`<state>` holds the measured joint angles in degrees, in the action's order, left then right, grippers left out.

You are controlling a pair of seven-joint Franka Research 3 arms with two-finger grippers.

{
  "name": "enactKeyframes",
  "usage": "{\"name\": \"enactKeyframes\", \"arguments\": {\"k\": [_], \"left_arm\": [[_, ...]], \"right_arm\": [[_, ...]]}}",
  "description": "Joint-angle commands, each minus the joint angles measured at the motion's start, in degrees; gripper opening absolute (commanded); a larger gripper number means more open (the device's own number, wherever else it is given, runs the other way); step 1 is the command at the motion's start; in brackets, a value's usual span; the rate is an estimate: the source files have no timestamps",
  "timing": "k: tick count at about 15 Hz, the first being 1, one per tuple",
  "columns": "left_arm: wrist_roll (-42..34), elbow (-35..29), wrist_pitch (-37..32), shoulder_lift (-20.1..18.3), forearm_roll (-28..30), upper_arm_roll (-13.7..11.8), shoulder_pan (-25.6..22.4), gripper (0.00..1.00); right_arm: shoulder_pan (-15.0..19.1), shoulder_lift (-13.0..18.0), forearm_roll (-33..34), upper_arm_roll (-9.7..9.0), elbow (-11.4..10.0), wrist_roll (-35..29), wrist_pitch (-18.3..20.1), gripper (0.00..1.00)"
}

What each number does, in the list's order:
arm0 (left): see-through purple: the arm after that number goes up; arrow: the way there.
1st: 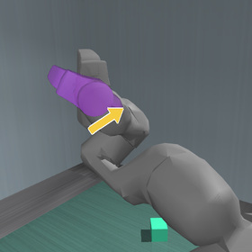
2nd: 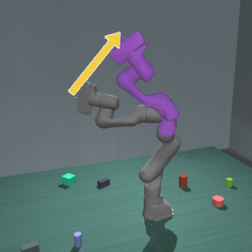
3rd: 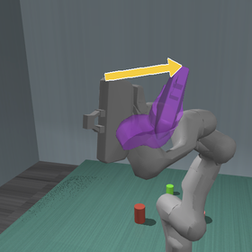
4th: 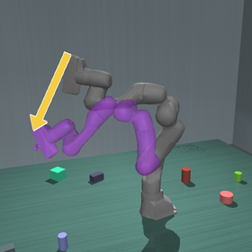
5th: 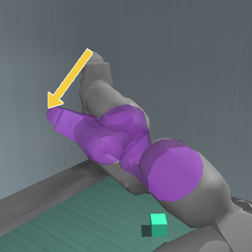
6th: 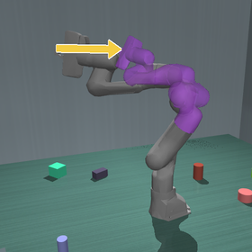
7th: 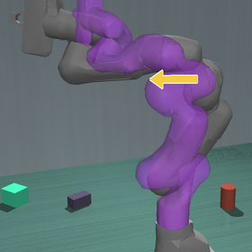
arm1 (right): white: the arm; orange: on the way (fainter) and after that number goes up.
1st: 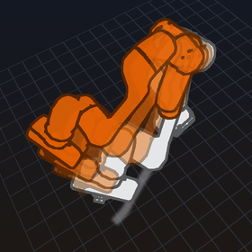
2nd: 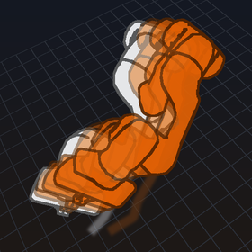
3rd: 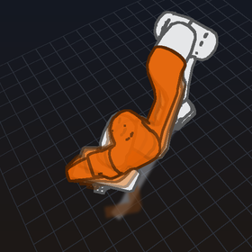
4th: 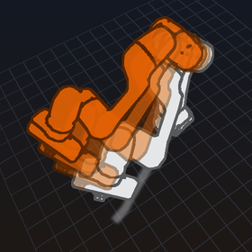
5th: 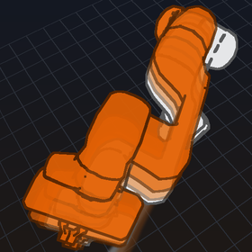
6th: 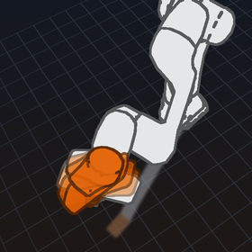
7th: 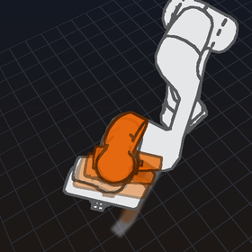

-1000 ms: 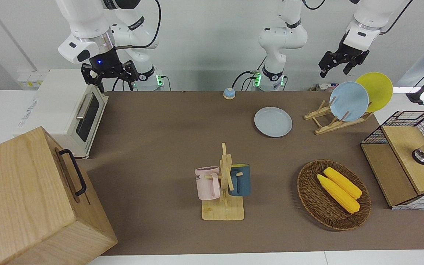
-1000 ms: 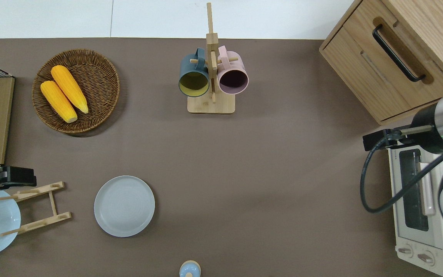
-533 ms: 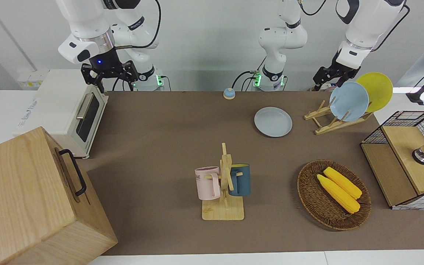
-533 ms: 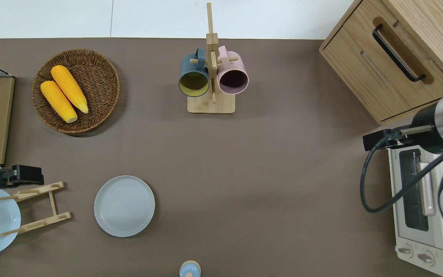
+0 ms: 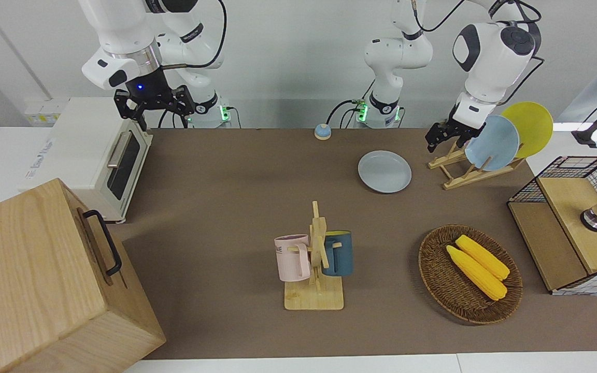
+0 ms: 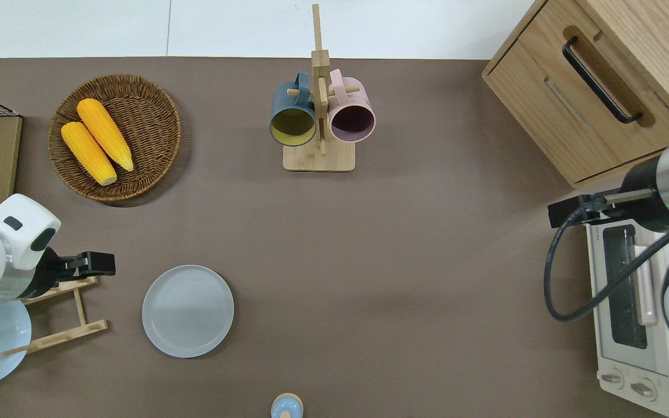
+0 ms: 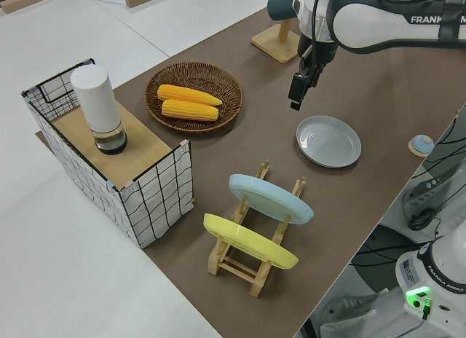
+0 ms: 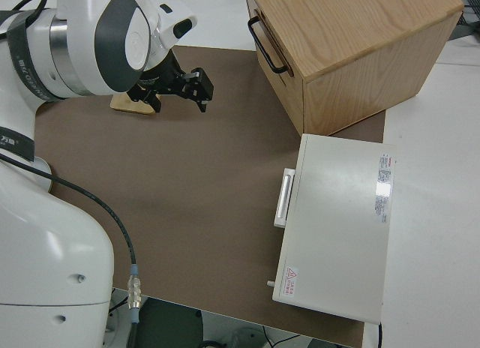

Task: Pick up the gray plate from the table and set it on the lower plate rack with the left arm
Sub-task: 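Lower the left gripper onto the gray plate's rim and close it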

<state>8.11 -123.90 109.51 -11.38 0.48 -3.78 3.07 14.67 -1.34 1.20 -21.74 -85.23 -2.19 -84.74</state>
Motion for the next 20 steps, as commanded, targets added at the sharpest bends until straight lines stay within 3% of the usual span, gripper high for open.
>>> {"name": "enactKeyframes", "arguments": {"k": [1,4,13,20], "left_arm": [[0.95,-5.82,6.49,1.01,0.49,-0.26,0.89,0.99],[0.95,-6.62,7.73,3.29,1.19,0.44,0.89,0.99],[0.77,-16.55,13.18,0.13,1.72,1.5,0.19,0.99],[0.77,-17.34,12.92,3.99,2.95,1.5,0.01,0.99]], "right_arm": [[1.5,0.11,0.12,-1.38,0.59,-0.8,0.98,0.983],[1.5,0.11,0.2,-1.38,0.59,-0.8,0.98,0.983],[1.5,0.11,0.12,-1.38,0.59,-0.8,0.98,0.983],[1.5,0.11,0.12,-1.38,0.59,-0.8,0.98,0.983]]}}
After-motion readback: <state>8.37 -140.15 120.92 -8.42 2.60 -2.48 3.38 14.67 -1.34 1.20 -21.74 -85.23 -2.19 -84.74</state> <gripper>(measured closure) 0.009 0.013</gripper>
